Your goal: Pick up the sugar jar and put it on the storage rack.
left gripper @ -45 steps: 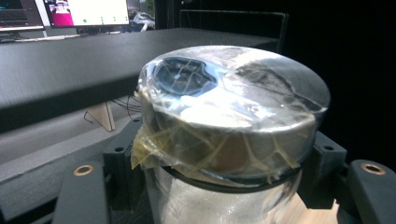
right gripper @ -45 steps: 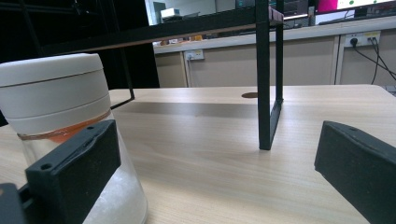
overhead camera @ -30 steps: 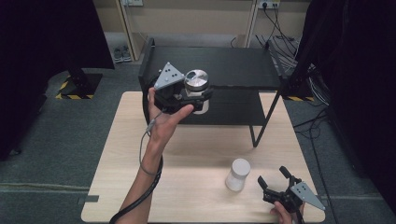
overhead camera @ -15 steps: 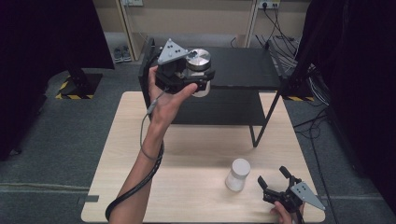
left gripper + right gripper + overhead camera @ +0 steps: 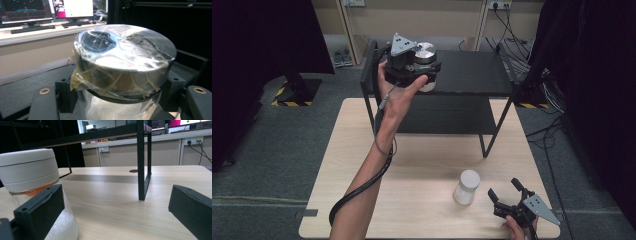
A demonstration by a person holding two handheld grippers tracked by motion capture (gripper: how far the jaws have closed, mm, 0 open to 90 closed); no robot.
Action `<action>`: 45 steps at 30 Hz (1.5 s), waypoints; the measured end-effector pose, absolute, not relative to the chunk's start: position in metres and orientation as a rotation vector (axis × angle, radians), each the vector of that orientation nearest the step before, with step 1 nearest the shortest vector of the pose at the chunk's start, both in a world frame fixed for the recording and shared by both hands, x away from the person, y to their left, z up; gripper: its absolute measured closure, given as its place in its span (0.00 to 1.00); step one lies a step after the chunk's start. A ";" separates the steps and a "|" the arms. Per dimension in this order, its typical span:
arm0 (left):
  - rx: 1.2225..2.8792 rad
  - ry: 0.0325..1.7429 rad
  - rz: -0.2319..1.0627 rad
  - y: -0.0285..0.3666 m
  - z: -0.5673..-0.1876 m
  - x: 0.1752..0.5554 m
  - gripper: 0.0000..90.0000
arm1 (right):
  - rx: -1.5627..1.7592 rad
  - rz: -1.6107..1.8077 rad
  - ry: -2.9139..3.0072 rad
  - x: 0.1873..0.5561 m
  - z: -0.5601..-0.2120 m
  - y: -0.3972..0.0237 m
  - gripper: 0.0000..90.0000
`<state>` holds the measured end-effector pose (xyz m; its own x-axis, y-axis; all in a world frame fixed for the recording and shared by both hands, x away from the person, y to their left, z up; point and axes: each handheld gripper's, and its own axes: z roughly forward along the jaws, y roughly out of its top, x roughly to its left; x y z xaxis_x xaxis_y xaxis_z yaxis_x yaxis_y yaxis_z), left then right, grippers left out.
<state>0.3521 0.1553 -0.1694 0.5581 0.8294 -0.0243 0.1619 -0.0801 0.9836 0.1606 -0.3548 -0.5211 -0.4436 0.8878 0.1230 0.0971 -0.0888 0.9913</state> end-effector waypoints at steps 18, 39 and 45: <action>1.573 0.936 0.705 0.150 -0.173 0.377 0.34 | 1.087 1.593 1.557 0.161 -0.521 -0.354 0.00; 1.451 0.945 0.764 0.146 -0.184 0.355 0.00 | 1.079 1.586 1.560 0.160 -0.521 -0.353 0.00; 1.436 0.931 0.758 0.144 -0.184 0.342 0.00 | 1.082 1.589 1.557 0.160 -0.521 -0.354 0.00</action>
<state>0.3422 0.1445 -0.1845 0.4667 0.8815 -0.0723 0.1077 0.0245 0.9939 0.1604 -0.3537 -0.5208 -0.4433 0.8894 0.1119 0.0938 -0.0781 0.9925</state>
